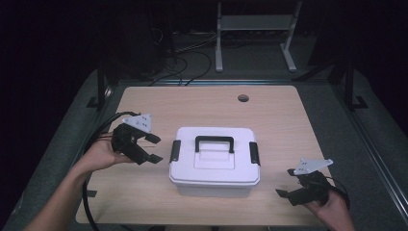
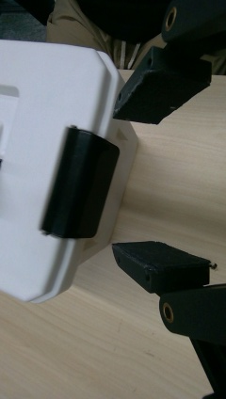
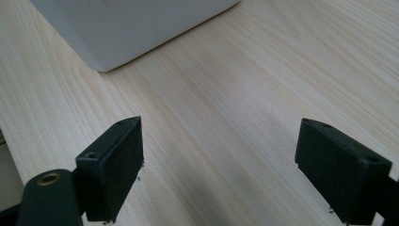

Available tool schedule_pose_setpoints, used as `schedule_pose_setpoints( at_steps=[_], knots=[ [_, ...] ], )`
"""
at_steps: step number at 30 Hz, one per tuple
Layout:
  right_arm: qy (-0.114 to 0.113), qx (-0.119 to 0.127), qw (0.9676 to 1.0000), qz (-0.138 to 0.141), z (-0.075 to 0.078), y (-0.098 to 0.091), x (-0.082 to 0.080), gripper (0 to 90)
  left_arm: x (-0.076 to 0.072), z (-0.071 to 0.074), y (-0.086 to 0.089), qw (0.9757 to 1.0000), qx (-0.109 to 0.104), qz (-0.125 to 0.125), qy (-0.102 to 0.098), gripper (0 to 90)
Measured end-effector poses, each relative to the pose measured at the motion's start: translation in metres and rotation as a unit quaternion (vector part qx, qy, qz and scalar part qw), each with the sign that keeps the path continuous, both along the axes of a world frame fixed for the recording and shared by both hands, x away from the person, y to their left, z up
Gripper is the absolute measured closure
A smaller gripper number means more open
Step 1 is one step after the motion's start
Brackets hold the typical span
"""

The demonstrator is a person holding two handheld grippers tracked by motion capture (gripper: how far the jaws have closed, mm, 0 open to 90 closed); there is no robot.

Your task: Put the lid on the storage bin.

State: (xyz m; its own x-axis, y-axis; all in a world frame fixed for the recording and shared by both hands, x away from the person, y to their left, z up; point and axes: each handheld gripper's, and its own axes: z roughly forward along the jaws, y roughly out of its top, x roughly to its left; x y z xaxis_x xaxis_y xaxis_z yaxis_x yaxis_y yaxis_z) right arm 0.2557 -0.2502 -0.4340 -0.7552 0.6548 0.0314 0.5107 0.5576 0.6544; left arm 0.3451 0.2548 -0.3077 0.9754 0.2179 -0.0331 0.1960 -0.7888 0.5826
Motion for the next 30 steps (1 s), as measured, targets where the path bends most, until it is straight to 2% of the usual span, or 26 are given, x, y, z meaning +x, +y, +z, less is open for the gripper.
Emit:
schedule_pose_setpoints(
  at_steps=[30],
  knots=[
    [0.003, -0.002, 1.0, 0.001, -0.001, 0.001, -0.001, 15.3, -0.007, -0.047, 0.032, 0.9989, -0.001, 0.044, 0.018, 26.2]
  ],
)
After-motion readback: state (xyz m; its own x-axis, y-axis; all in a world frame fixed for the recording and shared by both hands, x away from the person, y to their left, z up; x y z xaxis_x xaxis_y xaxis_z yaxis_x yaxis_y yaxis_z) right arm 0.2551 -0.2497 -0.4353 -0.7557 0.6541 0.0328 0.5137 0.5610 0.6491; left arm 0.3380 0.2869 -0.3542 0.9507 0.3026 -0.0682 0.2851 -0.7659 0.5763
